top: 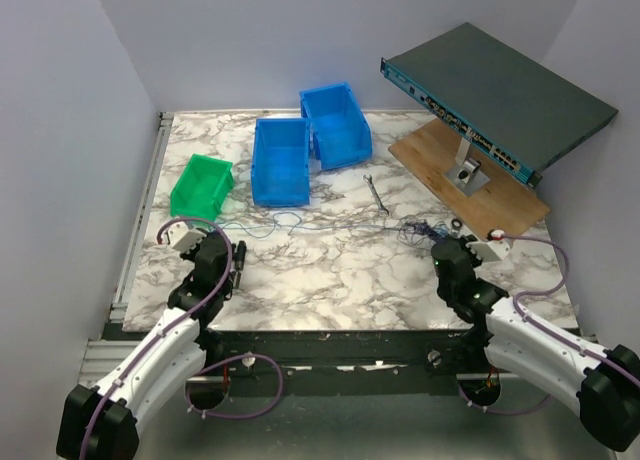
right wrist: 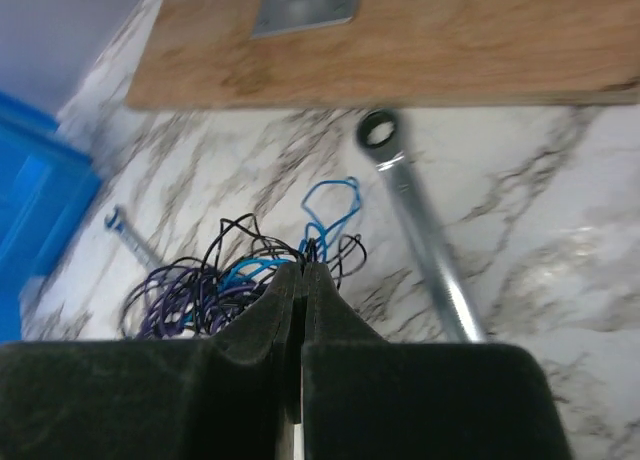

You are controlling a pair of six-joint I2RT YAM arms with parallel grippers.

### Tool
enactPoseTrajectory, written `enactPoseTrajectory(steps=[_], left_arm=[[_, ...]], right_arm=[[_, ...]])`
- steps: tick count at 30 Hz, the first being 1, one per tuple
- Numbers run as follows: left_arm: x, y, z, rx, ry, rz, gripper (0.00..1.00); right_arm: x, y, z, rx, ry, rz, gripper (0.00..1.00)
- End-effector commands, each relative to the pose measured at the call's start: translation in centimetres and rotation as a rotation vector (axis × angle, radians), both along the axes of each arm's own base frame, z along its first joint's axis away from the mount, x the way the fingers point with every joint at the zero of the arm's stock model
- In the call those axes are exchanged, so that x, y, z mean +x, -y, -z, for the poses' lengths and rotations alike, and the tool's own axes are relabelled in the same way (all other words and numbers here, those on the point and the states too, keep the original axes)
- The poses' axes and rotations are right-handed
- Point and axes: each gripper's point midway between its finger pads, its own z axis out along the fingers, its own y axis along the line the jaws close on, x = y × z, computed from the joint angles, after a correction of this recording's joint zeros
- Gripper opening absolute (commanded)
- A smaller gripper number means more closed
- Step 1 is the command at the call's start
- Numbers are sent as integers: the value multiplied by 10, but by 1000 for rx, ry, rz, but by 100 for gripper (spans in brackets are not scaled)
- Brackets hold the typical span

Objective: Untangle the cables

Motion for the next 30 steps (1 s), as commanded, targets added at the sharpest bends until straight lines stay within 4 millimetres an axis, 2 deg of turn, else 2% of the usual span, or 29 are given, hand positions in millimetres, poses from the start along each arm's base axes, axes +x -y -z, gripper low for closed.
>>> enactPoseTrajectory(steps=[1, 5, 10, 12, 15, 18, 21, 25, 30], left_arm=[[-18, -38, -12, 48, -23, -205, 0], [-17, -36, -13, 29, 30, -188, 0], [-17, -36, -15, 30, 41, -182, 0], [-9, -25, -22, 42, 65, -107, 0], [8, 18, -43, 104, 151, 171, 0], [13, 47, -57, 146, 195, 352, 0], [14, 62, -61, 156, 188, 436, 0], [9, 77, -69, 89, 163, 502, 0], [-3, 82, -101, 30, 138, 522, 0]], right_arm=[[-38, 72, -6, 8, 47, 413, 1], [-47, 80, -9, 45, 89, 448, 1], [-36, 67, -11, 31, 78, 356, 1], [-20, 42, -18, 1, 66, 197, 1], [0, -14, -31, -59, 108, -169, 1], [1, -54, -40, -100, 173, -419, 1], [-4, -84, -42, -131, 198, -611, 1], [-9, -111, -40, -137, 201, -766, 1], [-8, -119, -34, -134, 166, -799, 1]])
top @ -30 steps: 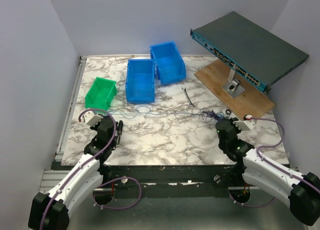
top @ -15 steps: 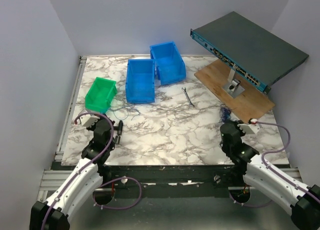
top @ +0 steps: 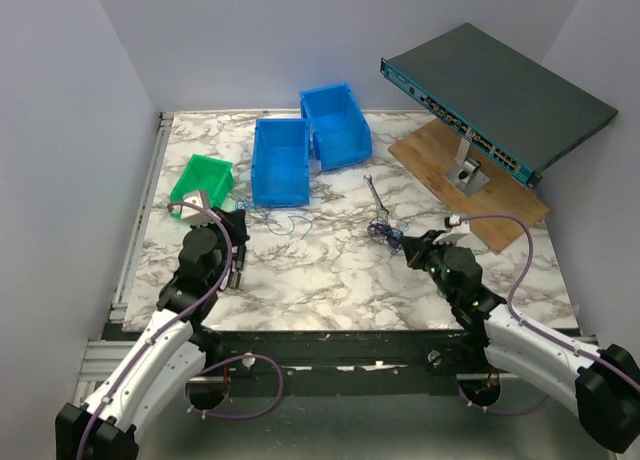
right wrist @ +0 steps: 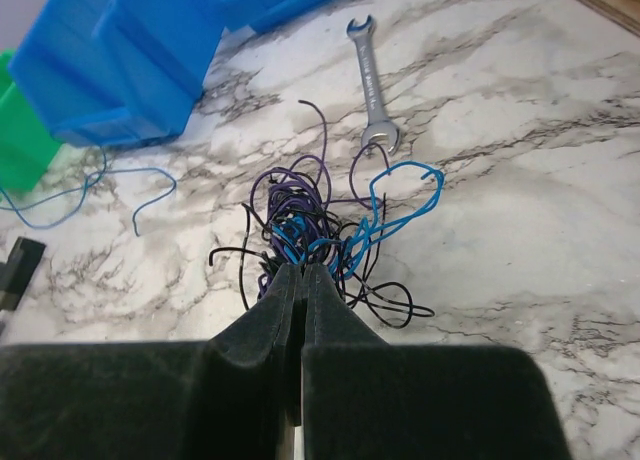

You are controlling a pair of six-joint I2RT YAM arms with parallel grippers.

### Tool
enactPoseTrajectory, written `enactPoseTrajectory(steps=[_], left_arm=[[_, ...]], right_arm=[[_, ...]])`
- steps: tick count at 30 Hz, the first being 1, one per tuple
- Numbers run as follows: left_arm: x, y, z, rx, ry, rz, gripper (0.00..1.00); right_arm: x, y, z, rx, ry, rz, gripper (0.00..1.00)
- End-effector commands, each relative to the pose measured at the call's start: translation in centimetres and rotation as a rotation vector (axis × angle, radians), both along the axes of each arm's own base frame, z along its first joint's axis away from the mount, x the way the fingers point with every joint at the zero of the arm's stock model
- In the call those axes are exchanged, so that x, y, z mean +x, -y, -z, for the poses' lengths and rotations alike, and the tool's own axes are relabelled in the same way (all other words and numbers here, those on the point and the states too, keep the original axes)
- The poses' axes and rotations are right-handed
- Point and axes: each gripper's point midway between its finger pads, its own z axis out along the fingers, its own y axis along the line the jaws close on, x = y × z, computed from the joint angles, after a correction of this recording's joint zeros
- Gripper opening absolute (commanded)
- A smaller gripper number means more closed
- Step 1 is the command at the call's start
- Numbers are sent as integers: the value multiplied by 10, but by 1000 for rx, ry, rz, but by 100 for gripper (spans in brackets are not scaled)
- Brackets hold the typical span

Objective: Untangle the cables

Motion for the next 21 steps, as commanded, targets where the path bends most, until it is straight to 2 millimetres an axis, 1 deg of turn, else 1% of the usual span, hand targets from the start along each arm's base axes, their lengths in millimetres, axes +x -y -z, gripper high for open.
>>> enactPoseTrajectory(steps=[1, 6, 8, 10, 14, 17, 20, 21], left_arm=[[-14, 16, -49, -63, -1, 91, 0], [-23, 12, -91, -51, -6, 90, 0], [-22, 12, -107, -23, -5, 92, 0], [-19, 15, -122, 7, 2, 114, 0], [-8, 27, -149, 67, -8, 175, 0], [5, 31, -164, 115, -44, 181, 0], [21, 35, -180, 137, -41, 174, 0], [27, 36, -182, 135, -45, 168, 0]], right_arm=[[-1, -23, -20, 10, 64, -126, 1], [-2, -20, -17, 13, 60, -112, 1], [-2, -19, -17, 16, 60, -108, 1], [-2, -19, -17, 17, 61, -106, 1], [-2, -19, -16, 20, 60, -108, 1], [-3, -20, -15, 20, 57, -112, 1], [-3, -20, -15, 21, 57, -116, 1], [-4, -20, -15, 23, 57, -117, 1]])
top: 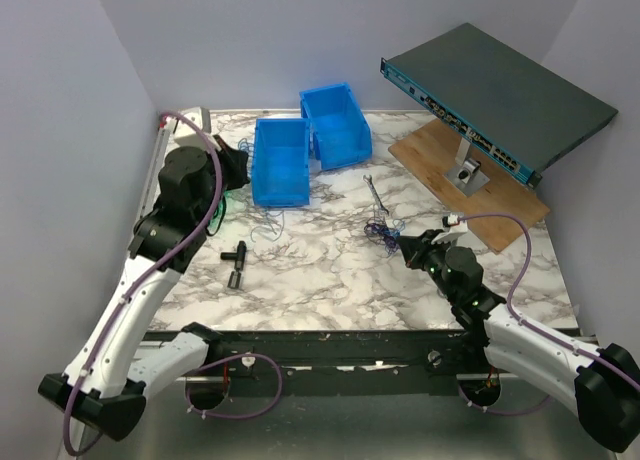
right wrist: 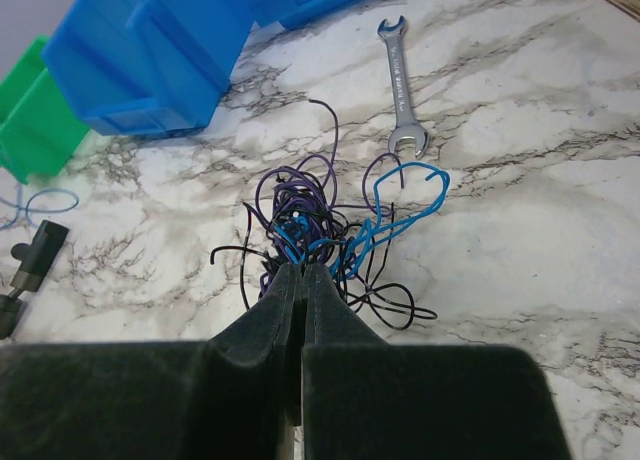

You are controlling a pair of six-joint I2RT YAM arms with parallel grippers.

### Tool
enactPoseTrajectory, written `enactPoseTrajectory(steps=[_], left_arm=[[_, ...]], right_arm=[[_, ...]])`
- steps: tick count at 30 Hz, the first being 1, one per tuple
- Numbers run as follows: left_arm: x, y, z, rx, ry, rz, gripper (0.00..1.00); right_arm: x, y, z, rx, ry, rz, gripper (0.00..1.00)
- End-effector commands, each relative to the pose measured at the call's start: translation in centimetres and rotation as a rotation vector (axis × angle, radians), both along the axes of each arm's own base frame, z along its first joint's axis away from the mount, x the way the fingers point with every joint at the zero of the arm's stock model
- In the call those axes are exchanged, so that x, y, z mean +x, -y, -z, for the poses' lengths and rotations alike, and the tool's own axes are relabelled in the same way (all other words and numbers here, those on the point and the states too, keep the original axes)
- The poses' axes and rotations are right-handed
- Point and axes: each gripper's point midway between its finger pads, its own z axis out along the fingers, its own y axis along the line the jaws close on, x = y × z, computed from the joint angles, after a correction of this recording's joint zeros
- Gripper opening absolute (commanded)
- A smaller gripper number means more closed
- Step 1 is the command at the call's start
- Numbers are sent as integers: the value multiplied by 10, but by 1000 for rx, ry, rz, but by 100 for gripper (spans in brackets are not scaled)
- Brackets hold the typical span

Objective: Untangle the cables

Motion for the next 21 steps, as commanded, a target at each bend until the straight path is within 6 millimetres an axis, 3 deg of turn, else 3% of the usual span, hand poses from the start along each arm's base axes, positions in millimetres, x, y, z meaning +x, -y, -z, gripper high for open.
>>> enactPoseTrajectory(steps=[1, 5, 12, 21], left_arm=[[16, 7, -10, 68, -47, 25, 0], [37, 12, -26, 70, -38, 17, 0], [78, -2, -56, 82, -7, -48, 0], [136, 10, -60, 28, -40, 5, 0]], right_arm=[[0, -6, -12, 27, 40, -26, 1], [0, -3, -11, 30, 39, -16, 1], [0, -3, -11, 29, 36, -11, 1], [1, -1, -11, 28, 39, 1, 1]])
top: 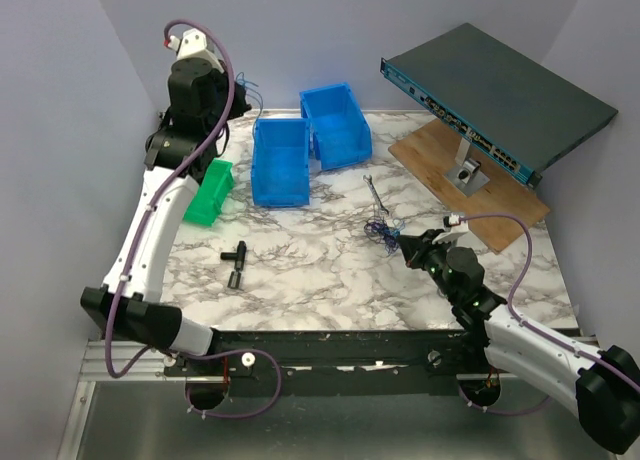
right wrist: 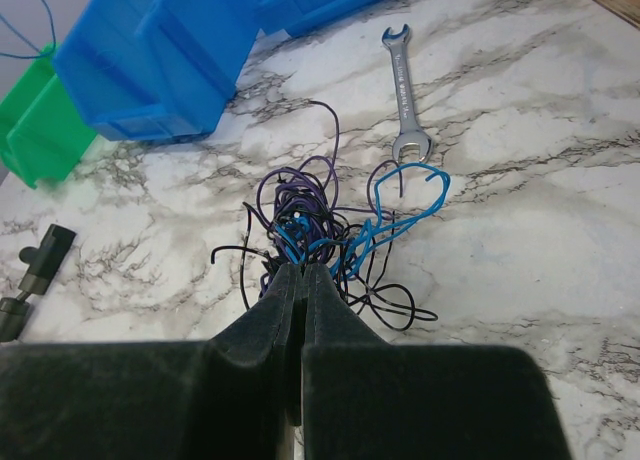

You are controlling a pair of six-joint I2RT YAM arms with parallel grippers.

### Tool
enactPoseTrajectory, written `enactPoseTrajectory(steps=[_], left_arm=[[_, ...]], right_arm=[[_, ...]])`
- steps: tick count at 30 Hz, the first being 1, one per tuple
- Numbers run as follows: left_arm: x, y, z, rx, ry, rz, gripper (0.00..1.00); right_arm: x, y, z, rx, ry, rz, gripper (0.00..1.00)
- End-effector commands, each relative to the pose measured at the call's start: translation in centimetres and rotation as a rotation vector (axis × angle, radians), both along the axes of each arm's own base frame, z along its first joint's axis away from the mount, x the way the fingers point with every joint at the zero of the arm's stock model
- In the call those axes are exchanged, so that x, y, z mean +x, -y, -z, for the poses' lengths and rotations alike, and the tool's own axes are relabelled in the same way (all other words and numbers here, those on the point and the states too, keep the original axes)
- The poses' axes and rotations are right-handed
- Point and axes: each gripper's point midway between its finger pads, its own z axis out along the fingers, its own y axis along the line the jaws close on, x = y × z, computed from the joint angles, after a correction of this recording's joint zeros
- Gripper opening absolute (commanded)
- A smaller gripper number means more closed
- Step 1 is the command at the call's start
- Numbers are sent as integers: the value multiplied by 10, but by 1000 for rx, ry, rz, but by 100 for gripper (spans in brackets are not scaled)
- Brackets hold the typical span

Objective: Untangle the cables

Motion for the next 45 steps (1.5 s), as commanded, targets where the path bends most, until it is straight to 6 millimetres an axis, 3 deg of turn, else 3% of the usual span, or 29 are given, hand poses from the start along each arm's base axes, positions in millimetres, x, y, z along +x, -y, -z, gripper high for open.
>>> enactPoseTrajectory(steps=[1, 7, 13, 15, 20, 22, 25, 29, 30, 31, 34, 40, 45], left_arm=[[28, 20, 0, -27, -24, 80, 0], [58, 32, 38, -33, -116, 108, 0], [74, 26, 106, -13, -288, 58, 0], [75, 25, 124, -9, -327, 56, 11], [72, 22, 142, 17, -341, 57, 57], [69, 20, 140, 25, -339, 49, 66], [63, 18, 135, 35, -338, 55, 70], [40, 34, 133, 19, -305, 161, 72], [29, 41, 142, 19, -296, 198, 75], [19, 48, 139, 10, -239, 230, 80], [-20, 74, 164, -30, -168, 350, 88], [-92, 144, 215, 28, -117, 650, 83], [-124, 177, 255, 87, -186, 870, 80]], right_arm=[[1, 0, -7, 16, 27, 5, 1], [1, 2, -7, 15, 27, 12, 1], [1, 2, -6, 11, 23, 13, 1], [2, 2, -6, 11, 22, 14, 1], [4, 3, -3, 8, 10, 28, 1], [4, 3, -3, 7, 6, 28, 1], [3, 2, -2, 6, 6, 22, 0], [1, -6, -3, 2, 10, -26, 1], [0, -9, -3, 1, 10, -46, 1], [-1, -13, -2, -2, 8, -70, 1], [-6, -28, -5, 3, 14, -159, 1], [-12, -42, 0, 18, -13, -239, 1], [-13, -60, 15, 15, -85, -319, 1]])
